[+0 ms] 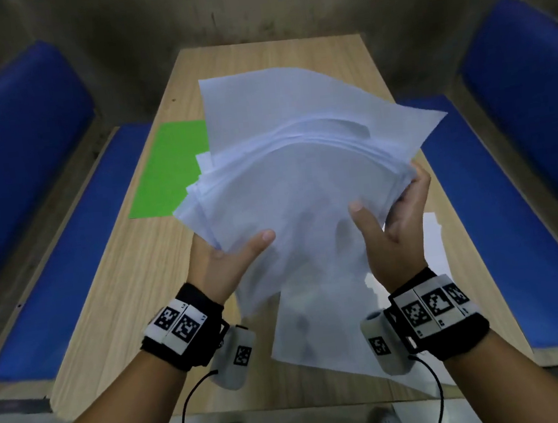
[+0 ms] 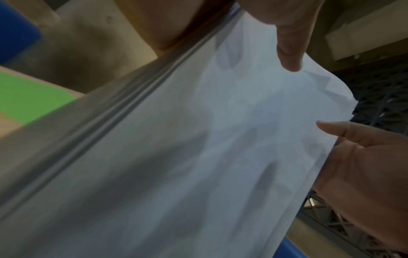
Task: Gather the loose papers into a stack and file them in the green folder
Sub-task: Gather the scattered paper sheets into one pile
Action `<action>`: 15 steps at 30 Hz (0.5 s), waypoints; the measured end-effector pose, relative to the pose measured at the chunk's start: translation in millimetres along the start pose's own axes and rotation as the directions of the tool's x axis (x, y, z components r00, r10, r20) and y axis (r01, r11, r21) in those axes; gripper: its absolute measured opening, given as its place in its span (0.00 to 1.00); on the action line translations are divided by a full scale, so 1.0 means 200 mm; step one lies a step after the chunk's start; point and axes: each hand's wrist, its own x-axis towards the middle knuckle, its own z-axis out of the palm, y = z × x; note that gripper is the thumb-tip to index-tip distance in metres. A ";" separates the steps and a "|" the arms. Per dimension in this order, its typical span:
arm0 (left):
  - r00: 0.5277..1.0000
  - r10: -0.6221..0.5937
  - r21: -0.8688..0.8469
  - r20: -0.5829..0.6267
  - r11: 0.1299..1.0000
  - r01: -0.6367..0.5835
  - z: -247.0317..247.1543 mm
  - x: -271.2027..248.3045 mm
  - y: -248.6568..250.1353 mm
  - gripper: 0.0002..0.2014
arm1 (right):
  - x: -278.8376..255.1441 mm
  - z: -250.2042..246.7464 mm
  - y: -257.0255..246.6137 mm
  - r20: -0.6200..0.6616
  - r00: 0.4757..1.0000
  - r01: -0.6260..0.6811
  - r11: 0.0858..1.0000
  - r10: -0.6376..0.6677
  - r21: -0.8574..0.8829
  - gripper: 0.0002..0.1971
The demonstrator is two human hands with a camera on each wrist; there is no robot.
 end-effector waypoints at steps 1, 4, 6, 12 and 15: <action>0.999 0.042 -0.011 -0.005 0.999 -0.042 0.00 0.01 0.03 0.26 | 0.01 0.01 -0.02 0.008 0.999 0.040 0.999 -0.040 0.006 0.30; 0.986 0.165 -0.042 -0.036 0.985 -0.167 -0.02 0.02 0.08 0.27 | 0.03 0.00 -0.05 -0.004 0.989 0.151 0.987 -0.151 0.050 0.33; 0.979 0.195 -0.079 -0.060 0.977 -0.199 -0.04 0.03 0.07 0.38 | 0.05 -0.01 -0.05 -0.010 0.985 0.174 0.984 -0.174 0.035 0.40; 0.999 0.035 -0.021 0.023 0.999 -0.034 -0.05 -0.01 -0.07 0.29 | 0.03 -0.01 0.14 0.112 0.991 -0.074 0.997 0.076 -0.024 0.41; 0.999 0.037 -0.028 0.001 0.999 -0.037 -0.02 0.00 -0.08 0.28 | 0.00 -0.01 0.20 0.128 0.985 -0.114 0.993 0.115 -0.015 0.34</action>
